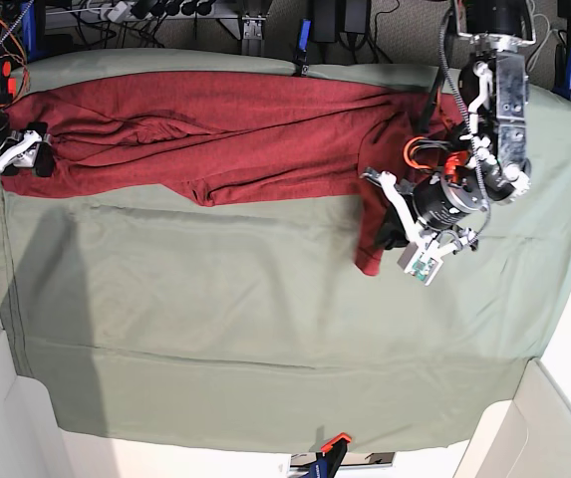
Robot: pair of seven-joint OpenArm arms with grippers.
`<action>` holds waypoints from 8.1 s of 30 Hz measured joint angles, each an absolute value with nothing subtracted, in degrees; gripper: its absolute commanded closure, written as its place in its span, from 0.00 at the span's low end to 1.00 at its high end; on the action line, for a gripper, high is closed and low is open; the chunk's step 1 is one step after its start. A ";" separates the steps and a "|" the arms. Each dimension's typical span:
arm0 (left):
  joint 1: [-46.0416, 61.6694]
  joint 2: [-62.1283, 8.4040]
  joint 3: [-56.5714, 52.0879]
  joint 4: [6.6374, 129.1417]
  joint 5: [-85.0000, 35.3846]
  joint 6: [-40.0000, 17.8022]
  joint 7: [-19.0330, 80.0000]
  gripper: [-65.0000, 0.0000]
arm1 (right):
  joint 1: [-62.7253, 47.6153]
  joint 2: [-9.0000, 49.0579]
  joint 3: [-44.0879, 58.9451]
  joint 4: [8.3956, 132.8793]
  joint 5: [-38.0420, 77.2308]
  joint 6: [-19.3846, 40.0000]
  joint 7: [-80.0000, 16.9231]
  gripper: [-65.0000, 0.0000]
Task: Fold the T-shirt properly
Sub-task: 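Lay the sleeve on the folded shirt and release the left gripper, then grasp the folded shirt's end with the left gripper, then pull the shirt end with the left gripper away from the right gripper, straightening it, then carry the held shirt end with the left gripper toward the right gripper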
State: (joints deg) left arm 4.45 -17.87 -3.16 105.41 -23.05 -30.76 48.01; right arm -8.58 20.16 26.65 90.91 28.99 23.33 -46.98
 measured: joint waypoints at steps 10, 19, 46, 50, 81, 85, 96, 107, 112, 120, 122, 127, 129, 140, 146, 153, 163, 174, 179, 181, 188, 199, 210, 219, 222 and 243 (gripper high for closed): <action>17.91 -20.34 -8.45 116.16 -24.29 -31.16 49.04 1.00 | -8.58 20.18 26.65 90.91 28.93 23.35 -46.78 0.40; 23.70 -20.32 -17.37 116.62 -28.64 -35.03 49.30 1.00 | -8.58 20.16 26.65 90.91 29.10 23.35 -46.57 0.40; 26.76 -20.16 -35.55 111.22 -44.25 -31.77 47.44 0.38 | -8.56 20.18 26.65 90.91 29.15 23.35 -46.30 0.40; 25.43 -20.10 -35.55 101.86 -46.65 -33.08 47.59 0.38 | -8.56 20.16 26.65 90.91 29.21 23.35 -46.28 0.40; 19.16 -28.27 -30.33 79.75 -70.22 -39.31 60.23 0.38 | -8.60 20.16 26.65 90.91 30.22 23.35 -46.74 0.40; 18.11 -28.49 -30.33 79.75 -71.16 -39.33 60.42 0.38 | -8.60 20.16 26.65 90.91 30.22 23.35 -46.81 0.40; 18.24 -28.60 -28.80 79.68 -74.19 -39.35 62.43 0.38 | -8.60 20.16 26.65 90.91 30.22 23.35 -47.22 0.40; 18.17 -28.73 -24.29 79.68 -75.57 -39.48 63.09 0.38 | -8.58 20.16 26.65 90.91 30.26 23.35 -47.20 0.40; 16.62 -29.17 -19.94 79.68 -75.50 -39.53 63.00 0.38 | -8.60 20.18 26.65 90.91 30.22 23.35 -47.46 0.40; 15.57 -29.08 -19.18 79.68 -74.32 -39.53 63.00 0.38 | -8.60 20.16 26.65 90.91 30.24 23.35 -47.86 0.40; 15.55 -29.21 -18.39 79.70 -73.67 -39.53 62.50 0.39 | -8.60 20.16 26.65 90.91 30.26 23.35 -47.81 0.40; 15.44 -29.58 -14.48 79.88 -66.52 -40.38 56.18 0.58 | -8.58 20.16 26.65 90.91 30.24 23.35 -47.81 0.40; 15.35 -29.56 -12.69 79.90 -62.72 -40.36 53.69 0.92 | -8.60 20.16 26.65 90.91 30.26 23.35 -47.81 0.40; 15.38 -28.23 -17.37 81.56 -58.13 -40.99 52.49 1.00 | -8.60 20.14 26.65 90.91 30.24 23.35 -47.64 0.40; 15.55 -28.42 -26.85 82.63 -54.41 -40.12 53.87 1.00 | -8.60 20.14 26.65 90.91 30.44 23.35 -47.62 0.40; 14.13 -28.77 -27.55 82.61 -46.81 -40.21 51.55 1.00 | -8.60 20.14 26.65 90.91 30.63 23.38 -47.18 0.40; 8.23 -35.29 -27.62 82.61 -42.09 -40.01 50.57 1.00 | -8.60 20.12 26.65 90.91 30.61 23.38 -47.20 0.40; 10.59 -35.38 -27.62 89.93 -52.93 -39.57 58.83 1.00 | -8.60 20.12 26.65 90.91 31.92 23.38 -47.20 0.40; 14.96 -32.91 -27.70 104.44 -55.35 -39.55 59.07 1.00 | -8.56 20.10 26.65 90.91 33.67 24.43 -47.18 0.40; 16.29 -30.83 -27.24 109.47 -55.66 -39.66 59.09 1.00 | -8.40 20.05 26.65 90.91 33.71 24.45 -47.20 0.40; 16.34 -24.08 -14.76 114.19 -52.10 -39.66 58.22 1.00 | -8.23 20.01 26.65 90.91 33.67 24.45 -47.18 0.40; 14.11 -12.53 4.71 108.42 -37.04 -39.68 52.25 1.00 | -8.10 20.01 26.65 90.91 33.56 24.47 -47.20 0.40; 8.69 -12.38 5.13 98.08 -46.54 -39.68 55.00 0.39 | -7.94 20.01 26.65 90.91 35.59 26.83 -47.42 0.40; 8.69 -12.38 5.08 98.06 -64.34 -39.66 63.72 0.39 | -2.52 20.32 27.75 90.91 38.57 28.05 -51.46 0.40; 8.69 -12.38 5.08 98.08 -67.85 -39.68 66.17 0.39 | -1.06 20.29 27.75 90.91 41.34 29.36 -54.48 0.40; 5.52 -12.38 4.91 98.39 -68.86 -39.68 67.29 0.39 | -9.87 20.16 25.34 90.67 42.94 30.65 -56.23 0.40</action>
